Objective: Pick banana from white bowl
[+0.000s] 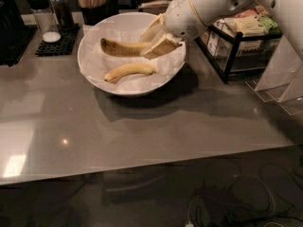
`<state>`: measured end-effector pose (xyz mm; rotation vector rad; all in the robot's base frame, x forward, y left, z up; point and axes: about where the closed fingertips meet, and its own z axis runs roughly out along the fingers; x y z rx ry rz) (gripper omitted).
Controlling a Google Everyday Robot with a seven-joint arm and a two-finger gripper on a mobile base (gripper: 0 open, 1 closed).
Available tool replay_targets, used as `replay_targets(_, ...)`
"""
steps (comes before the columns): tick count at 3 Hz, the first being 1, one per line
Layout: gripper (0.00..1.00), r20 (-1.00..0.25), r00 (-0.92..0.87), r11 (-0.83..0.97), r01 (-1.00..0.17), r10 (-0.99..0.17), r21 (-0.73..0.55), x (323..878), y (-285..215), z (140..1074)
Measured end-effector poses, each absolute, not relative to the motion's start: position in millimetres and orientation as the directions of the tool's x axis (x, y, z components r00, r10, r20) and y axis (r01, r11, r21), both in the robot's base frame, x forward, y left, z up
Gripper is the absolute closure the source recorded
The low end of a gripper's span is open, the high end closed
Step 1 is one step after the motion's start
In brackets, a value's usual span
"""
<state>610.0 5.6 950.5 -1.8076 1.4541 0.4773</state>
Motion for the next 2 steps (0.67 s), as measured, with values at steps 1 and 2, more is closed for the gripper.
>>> replay_targets(1,1.0,-0.764,0.332,-0.096,-0.937,-0.553,-0.337,578.9,-3.5,962.0)
replay_targets(2,1.0,-0.774,0.335,-0.088,-0.935,-0.537,-0.343,575.0,-7.8,967.4)
